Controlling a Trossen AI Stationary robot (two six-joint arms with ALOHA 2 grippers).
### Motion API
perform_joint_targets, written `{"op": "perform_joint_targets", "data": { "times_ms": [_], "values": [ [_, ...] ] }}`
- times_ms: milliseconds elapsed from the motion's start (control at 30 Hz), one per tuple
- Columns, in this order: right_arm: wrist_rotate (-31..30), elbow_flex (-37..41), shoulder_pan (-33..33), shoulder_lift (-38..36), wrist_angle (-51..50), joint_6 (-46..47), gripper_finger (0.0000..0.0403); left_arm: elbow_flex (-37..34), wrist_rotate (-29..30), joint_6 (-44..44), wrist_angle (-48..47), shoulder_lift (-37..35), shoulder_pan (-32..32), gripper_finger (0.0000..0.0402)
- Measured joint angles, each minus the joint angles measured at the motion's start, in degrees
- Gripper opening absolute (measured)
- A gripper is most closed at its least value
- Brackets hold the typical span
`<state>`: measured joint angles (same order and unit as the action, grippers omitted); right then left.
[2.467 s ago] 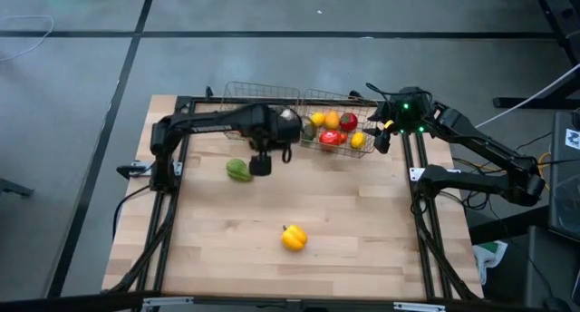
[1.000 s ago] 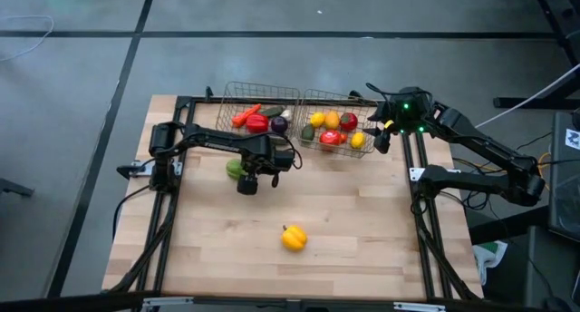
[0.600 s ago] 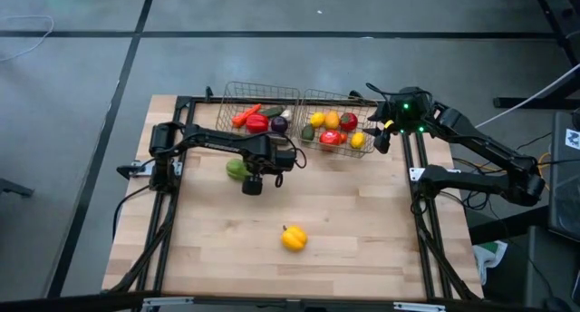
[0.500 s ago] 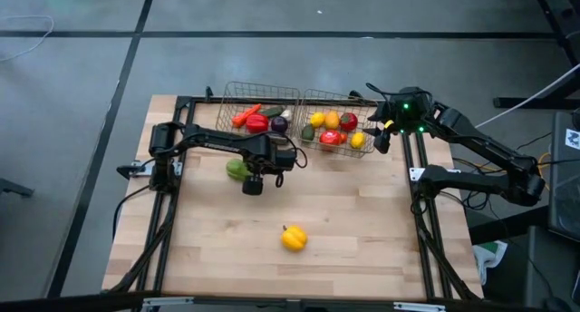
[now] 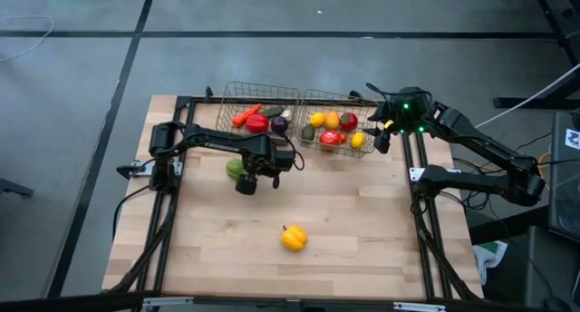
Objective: Sort produce into baskets
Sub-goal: Put the green chayote into the left golden wire basket
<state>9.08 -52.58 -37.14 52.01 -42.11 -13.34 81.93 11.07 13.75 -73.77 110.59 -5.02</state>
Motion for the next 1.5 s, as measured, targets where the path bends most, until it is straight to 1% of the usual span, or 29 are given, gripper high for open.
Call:
{"op": "perform_joint_targets", "data": {
  "times_ms": [233, 300, 433, 567, 633, 700, 800, 900, 1033, 1200, 1267, 1367, 1500],
  "values": [
    [0.0, 0.0, 0.0, 0.0, 0.0, 0.0, 0.0204, 0.0, -0.37, -0.2, 0.14, 0.0, 0.04, 0.0274],
    [-0.02, 0.0, 0.0, 0.0, 0.0, 0.0, 0.0204, 0.0, -0.67, -2.12, 0.08, 0.0, -0.02, 0.0274],
    [-0.02, 0.0, 0.0, 0.0, 0.0, -0.01, 0.0204, 0.0, -0.98, -9.1, -0.3, 0.0, -1.33, 0.0275],
    [-0.02, 0.0, 0.02, 0.0, 0.0, 0.0, 0.0204, 0.0, -5.25, -12.09, -0.31, 0.0, -3.11, 0.0292],
    [-0.02, 0.0, 0.0, 0.0, 0.0, 0.0, 0.0204, 0.0, -7.89, -12.35, -0.34, 0.0, -3.78, 0.0307],
    [-0.02, 0.0, 0.0, 0.0, 0.0, -0.01, 0.0204, 0.0, -9.3, -11.17, -0.34, 0.0, -4.11, 0.0322],
    [-0.02, 0.0, 0.02, 0.0, 0.0, 0.0, 0.0204, 0.0, -9.52, -8.09, -0.6, 0.0, -4.15, 0.0342],
    [-0.02, 0.0, 0.0, 0.0, 0.0, 0.0, 0.0204, 0.0, -9.53, -5.98, 0.07, 0.02, -3.95, 0.0354],
    [-0.01, 0.0, 0.01, 0.0, 0.0, -0.01, 0.0204, 0.0, -9.51, -6.02, 1.24, 0.0, -3.87, 0.0358],
    [-0.02, 0.0, 0.02, 0.0, 0.0, -0.02, 0.0204, 0.0, -9.51, -12.04, 1.41, 0.01, -3.87, 0.0359],
    [0.0, 0.0, 0.02, 0.0, 0.0, 0.0, 0.0204, 0.0, -9.49, -13.21, 1.46, 0.0, -3.87, 0.0359],
    [-0.02, 0.0, 0.01, 0.0, 0.0, 0.0, 0.0204, 0.0, -9.49, -13.46, 1.45, 0.0, -3.87, 0.0359],
    [-0.02, 0.0, 0.0, 0.0, 0.0, 0.0, 0.0204, 0.0, -9.44, -11.47, 1.43, 0.0, -3.64, 0.0359]
  ]
}}
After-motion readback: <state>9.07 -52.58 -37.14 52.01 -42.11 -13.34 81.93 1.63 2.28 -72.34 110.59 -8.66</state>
